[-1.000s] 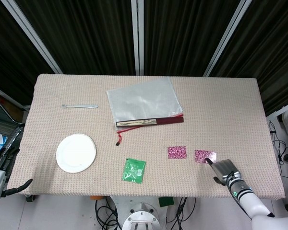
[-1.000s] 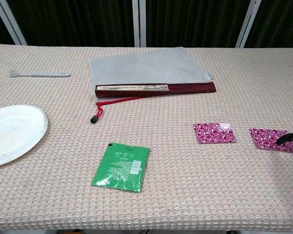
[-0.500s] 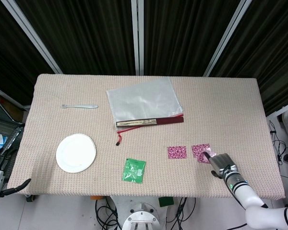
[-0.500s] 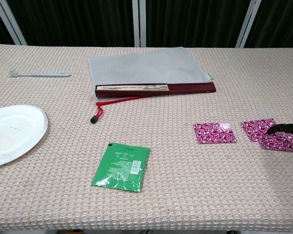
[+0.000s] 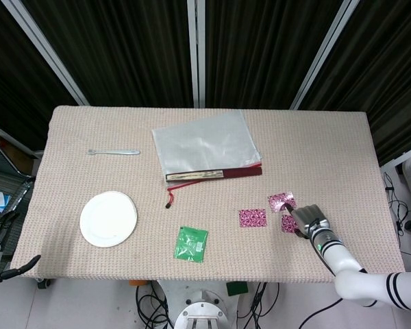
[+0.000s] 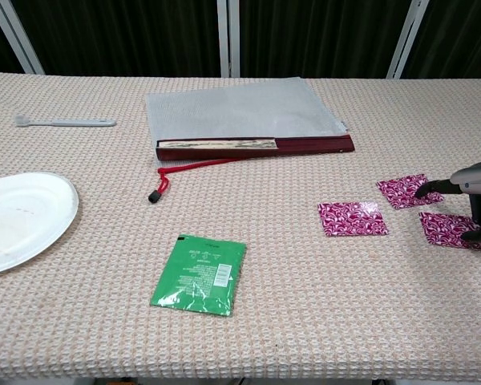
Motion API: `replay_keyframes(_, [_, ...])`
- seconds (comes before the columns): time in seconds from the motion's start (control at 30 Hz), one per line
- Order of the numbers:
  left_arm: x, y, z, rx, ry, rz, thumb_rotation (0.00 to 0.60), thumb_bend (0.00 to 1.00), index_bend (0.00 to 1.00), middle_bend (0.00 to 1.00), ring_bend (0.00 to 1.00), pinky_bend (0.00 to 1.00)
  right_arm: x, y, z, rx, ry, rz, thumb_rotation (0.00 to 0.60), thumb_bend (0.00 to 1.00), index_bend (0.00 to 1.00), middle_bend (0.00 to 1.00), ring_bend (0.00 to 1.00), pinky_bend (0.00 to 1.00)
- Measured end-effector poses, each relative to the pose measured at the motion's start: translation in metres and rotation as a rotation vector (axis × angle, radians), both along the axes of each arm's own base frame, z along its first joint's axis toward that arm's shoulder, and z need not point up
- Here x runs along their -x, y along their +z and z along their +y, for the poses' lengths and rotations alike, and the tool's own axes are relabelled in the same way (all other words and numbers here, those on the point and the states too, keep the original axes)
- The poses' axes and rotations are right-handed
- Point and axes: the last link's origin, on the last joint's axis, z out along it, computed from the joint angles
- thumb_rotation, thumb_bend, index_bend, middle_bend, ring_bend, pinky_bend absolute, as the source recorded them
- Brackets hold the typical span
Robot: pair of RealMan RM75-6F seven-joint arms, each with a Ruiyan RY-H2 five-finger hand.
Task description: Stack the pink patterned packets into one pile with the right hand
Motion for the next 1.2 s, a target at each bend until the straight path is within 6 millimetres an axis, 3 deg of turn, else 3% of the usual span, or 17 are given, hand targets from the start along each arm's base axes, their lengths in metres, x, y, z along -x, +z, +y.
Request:
replay_keyframes(0.3, [0.000,-0.001,0.000,0.006,0.001,-0.016,0.156,0.09,0.09,0.07,0.01,0.18,-0.005,0.002,-0.010,0.014,-0.018,-0.016,0.600,1.00,0.00,0.90,0.81,0.71])
replay_keyframes(0.5, [-0.002,-0.002,0.001,0.009,-0.015,-0.022,0.156,0.09,0.09,0.07,0.01,0.18,-0.012,0.028,0.001,0.067,0.027,-0.047,0.600,1.00,0.00,0.87,0.79,0.70])
replay_keyframes(0.53, [-0.002,-0.003,0.000,0.009,-0.015,-0.022,0.156,0.09,0.09,0.07,0.01,0.18,-0.013,0.033,0.004,0.078,0.037,-0.054,0.600,0.99,0.00,0.84,0.76,0.69])
replay_keyframes(0.57, [-0.002,-0.003,0.000,0.009,-0.015,-0.023,0.155,0.09,0.09,0.07,0.01,0.18,-0.013,0.039,0.008,0.093,0.050,-0.066,0.600,0.94,0.01,0.73,0.67,0.65])
replay_keyframes(0.6, [-0.002,-0.003,0.000,0.009,-0.014,-0.024,0.156,0.09,0.09,0.07,0.01,0.18,-0.013,0.043,0.011,0.108,0.059,-0.078,0.600,0.85,0.02,0.55,0.49,0.55])
replay_keyframes(0.63, [-0.001,-0.004,-0.001,0.010,-0.014,-0.025,0.156,0.09,0.09,0.07,0.01,0.18,-0.012,0.047,0.015,0.129,0.071,-0.097,0.600,0.75,0.04,0.40,0.35,0.45])
replay_keyframes(0.7, [-0.001,-0.004,-0.002,0.010,-0.014,-0.027,0.156,0.09,0.09,0.07,0.01,0.18,-0.010,0.052,0.021,0.167,0.094,-0.131,0.600,0.44,0.10,0.04,0.02,0.08])
replay_keyframes(0.77, [0.000,-0.005,-0.003,0.012,-0.017,-0.029,0.155,0.09,0.09,0.07,0.01,0.18,-0.005,0.056,0.029,0.225,0.129,-0.173,0.600,0.30,0.12,0.00,0.00,0.00])
replay_keyframes(0.87, [0.000,-0.006,-0.004,0.017,-0.021,-0.034,0.156,0.09,0.09,0.07,0.01,0.18,0.011,0.060,0.042,0.328,0.140,-0.255,0.600,0.24,0.14,0.00,0.00,0.00])
replay_keyframes(1.07, [0.003,-0.008,-0.006,0.019,-0.020,-0.039,0.159,0.09,0.09,0.07,0.01,0.18,0.045,0.049,0.060,0.399,0.069,-0.313,0.598,0.26,0.25,0.00,0.00,0.00])
replay_keyframes(1.2, [0.003,-0.010,-0.006,0.020,-0.023,-0.045,0.157,0.09,0.09,0.07,0.01,0.18,0.054,0.034,0.068,0.411,0.047,-0.275,0.599,0.29,0.29,0.00,0.00,0.00])
